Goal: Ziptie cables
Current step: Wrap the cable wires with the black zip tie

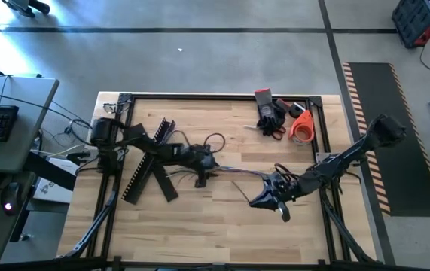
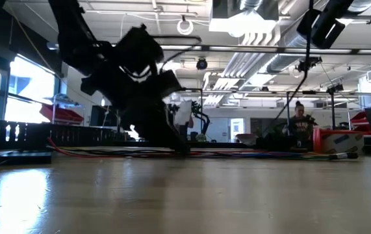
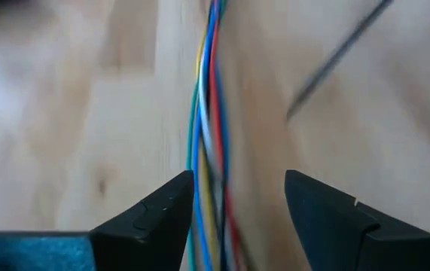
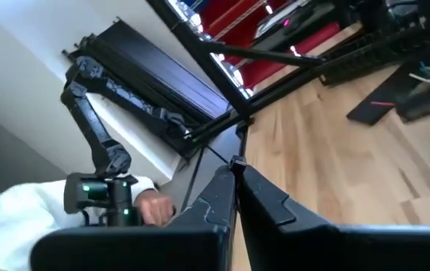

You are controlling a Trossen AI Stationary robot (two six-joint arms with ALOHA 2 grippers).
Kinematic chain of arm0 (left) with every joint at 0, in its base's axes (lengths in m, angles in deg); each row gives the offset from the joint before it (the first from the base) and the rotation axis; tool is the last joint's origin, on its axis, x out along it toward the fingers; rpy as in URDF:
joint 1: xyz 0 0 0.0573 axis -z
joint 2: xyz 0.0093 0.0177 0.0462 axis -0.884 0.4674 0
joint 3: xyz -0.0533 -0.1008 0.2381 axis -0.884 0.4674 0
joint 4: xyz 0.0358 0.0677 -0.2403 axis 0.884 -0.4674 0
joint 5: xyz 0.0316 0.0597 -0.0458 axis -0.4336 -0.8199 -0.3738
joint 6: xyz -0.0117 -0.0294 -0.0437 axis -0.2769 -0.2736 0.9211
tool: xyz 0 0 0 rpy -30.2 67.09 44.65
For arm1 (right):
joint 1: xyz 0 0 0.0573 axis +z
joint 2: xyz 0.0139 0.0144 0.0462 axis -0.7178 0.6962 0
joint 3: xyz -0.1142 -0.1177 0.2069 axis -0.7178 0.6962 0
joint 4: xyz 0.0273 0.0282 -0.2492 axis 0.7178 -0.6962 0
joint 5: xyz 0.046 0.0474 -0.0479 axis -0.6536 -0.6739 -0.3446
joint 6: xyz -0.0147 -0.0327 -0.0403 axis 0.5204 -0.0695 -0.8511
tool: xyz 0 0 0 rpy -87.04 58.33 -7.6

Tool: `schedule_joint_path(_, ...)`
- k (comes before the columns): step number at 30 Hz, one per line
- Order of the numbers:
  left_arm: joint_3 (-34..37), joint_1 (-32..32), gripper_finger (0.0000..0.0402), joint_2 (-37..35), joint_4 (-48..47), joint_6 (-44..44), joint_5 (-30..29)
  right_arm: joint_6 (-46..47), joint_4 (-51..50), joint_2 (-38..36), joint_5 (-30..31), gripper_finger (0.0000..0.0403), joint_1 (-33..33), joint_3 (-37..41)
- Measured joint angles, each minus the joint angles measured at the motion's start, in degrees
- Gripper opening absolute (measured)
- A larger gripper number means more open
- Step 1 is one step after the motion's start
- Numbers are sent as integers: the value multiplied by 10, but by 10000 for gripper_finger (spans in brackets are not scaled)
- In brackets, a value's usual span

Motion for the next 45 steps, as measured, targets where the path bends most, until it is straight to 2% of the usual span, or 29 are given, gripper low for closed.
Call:
schedule_joint_path(3, -32, -3, 193, 20, -48, -1, -25, 2, -1, 2, 1, 0, 6, 0)
schedule_joint_path(8, -61, -3, 180, 46, -104, 9, -30, 20, 10, 26, 1, 0, 10, 0)
schedule_joint_path(10, -65, -3, 155, 51, -108, 16, -33, 28, 27, 44, 1, 0, 10, 0)
schedule_joint_path(13, -65, -8, 96, 50, -115, 64, -52, 30, 63, 73, 1, 0, 10, 0)
schedule_joint_path(17, -65, -24, 14, 44, -119, 104, -30, 33, 100, 107, 7, 0, 9, 0)
schedule_joint_path(24, -92, -20, 4, 23, -150, 133, -25, 22, 123, 138, 67, 0, 9, 0)
schedule_joint_path(29, -104, -9, 2, -21, -163, 142, -22, 3, 124, 158, 113, 0, 0, 0)
schedule_joint_path(37, -105, 8, 0, -51, -157, 144, -18, -35, 164, 210, 112, 0, -47, 0)
schedule_joint_path(40, -105, 17, 0, -49, -160, 148, -17, -95, 202, 226, 83, 0, -66, 0)
schedule_joint_path(45, -105, 32, 1, -47, -141, 148, -38, -191, 293, 270, -42, 0, -109, -1)
